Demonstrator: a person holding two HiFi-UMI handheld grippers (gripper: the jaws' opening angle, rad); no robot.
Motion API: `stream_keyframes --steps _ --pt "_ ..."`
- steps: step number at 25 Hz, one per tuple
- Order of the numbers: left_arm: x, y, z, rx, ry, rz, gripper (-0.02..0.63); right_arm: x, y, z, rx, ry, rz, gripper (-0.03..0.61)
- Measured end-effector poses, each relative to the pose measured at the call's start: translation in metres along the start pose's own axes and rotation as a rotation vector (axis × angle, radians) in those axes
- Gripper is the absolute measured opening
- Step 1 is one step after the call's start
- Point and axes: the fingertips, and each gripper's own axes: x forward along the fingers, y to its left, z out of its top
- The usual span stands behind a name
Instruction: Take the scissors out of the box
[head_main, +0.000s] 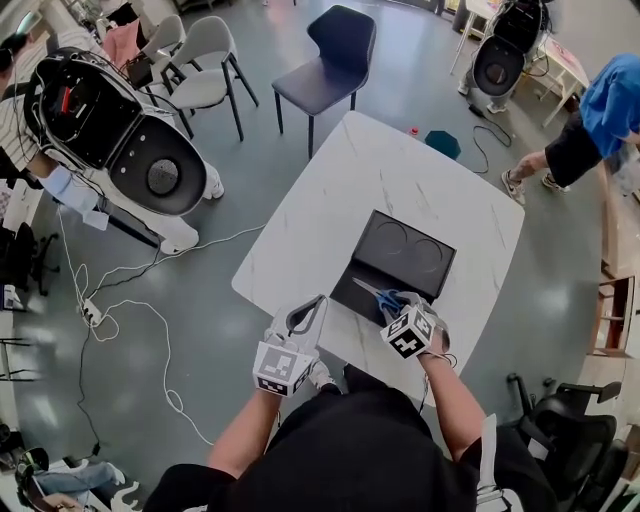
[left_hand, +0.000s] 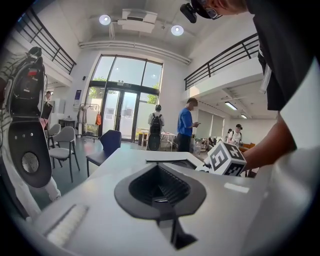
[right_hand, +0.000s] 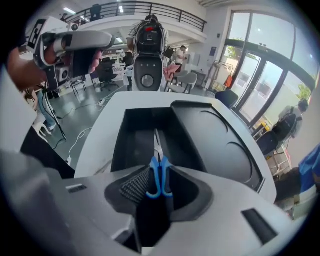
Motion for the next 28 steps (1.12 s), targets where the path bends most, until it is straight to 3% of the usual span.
stream_keyframes --steps 7,15,22,28 --pt "-0.002 0.008 -0.002 0.009 0.002 0.016 0.005 0.018 0.003 -0.006 -0.033 0.114 0.062 0.112" --pt "-0.005 0.011 -0.002 0.048 0.003 0.027 0.005 0.032 -0.004 -0.009 -0.032 0.175 0.048 0.114" --pt "-0.013 0.01 -0.007 0.076 0.008 0.033 0.005 0.036 0.0 -0.01 -0.035 0.188 0.102 0.086" --pt "-0.019 0.006 -0.001 0.078 0.006 0.031 0.005 0.028 0.002 -0.007 -0.052 0.171 0.086 0.083"
